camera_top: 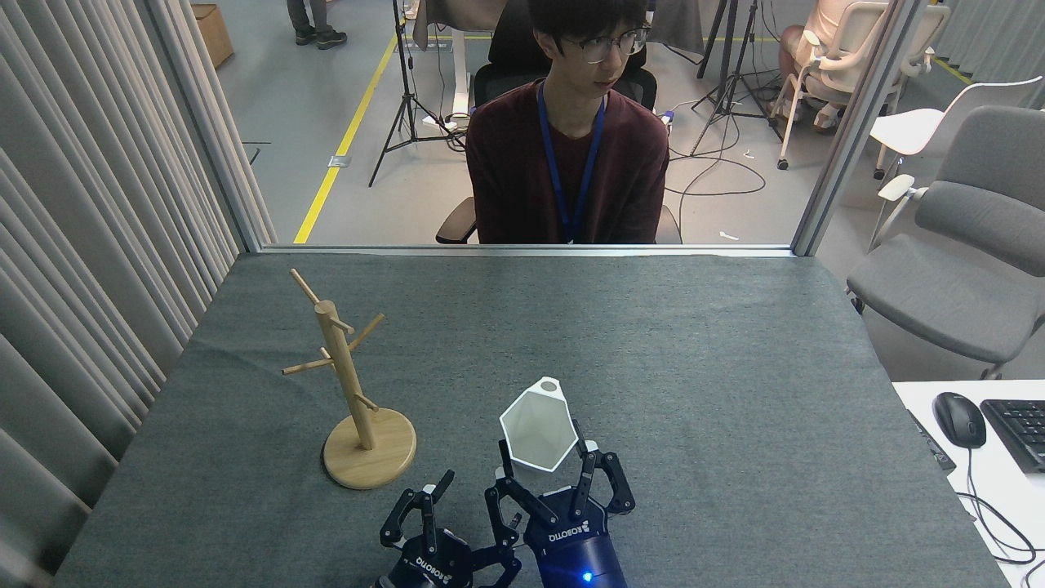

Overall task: Hang cup on storage rack
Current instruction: 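Lift the cup and carry it toward the left gripper, then grasp the cup with the left gripper beside the right gripper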

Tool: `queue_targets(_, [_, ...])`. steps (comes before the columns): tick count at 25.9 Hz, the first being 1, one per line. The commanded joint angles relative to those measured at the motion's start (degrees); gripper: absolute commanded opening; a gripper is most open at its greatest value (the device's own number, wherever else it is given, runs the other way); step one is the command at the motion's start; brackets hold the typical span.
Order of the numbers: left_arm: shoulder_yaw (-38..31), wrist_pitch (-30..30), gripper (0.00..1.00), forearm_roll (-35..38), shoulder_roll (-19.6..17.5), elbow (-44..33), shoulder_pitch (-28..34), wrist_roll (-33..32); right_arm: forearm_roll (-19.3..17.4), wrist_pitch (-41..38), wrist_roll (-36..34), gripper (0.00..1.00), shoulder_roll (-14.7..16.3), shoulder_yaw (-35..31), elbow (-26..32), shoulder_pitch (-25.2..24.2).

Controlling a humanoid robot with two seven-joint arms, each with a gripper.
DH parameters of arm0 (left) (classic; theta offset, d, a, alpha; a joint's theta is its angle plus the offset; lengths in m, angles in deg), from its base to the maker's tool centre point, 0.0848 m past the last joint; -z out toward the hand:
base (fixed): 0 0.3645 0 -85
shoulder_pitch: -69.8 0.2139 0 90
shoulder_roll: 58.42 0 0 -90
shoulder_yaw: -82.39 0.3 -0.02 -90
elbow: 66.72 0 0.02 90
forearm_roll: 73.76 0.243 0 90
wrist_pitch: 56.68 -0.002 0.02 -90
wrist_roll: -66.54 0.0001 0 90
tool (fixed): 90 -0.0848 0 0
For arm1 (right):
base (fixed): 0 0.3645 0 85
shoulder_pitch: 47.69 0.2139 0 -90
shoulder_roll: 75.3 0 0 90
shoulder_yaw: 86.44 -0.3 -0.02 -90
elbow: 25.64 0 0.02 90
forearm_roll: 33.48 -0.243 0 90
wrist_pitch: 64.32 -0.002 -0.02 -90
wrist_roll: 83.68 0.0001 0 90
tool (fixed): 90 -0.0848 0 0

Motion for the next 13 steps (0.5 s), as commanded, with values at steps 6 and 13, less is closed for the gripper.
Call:
queue_targets(6, [0.0,0.0,1.00,0.0,0.1,0.0,-0.2,0.0,0.3,0.6,0.0,0.72,-0.1,3.0,-2.6,-0.1])
queue_targets(13, [0.0,0.0,1.00,-0.1,0.1,-0.1,-0.4,0.0,1.2,0.5,0.0,0.72,-0.1,5.2,-2.9,-0.1])
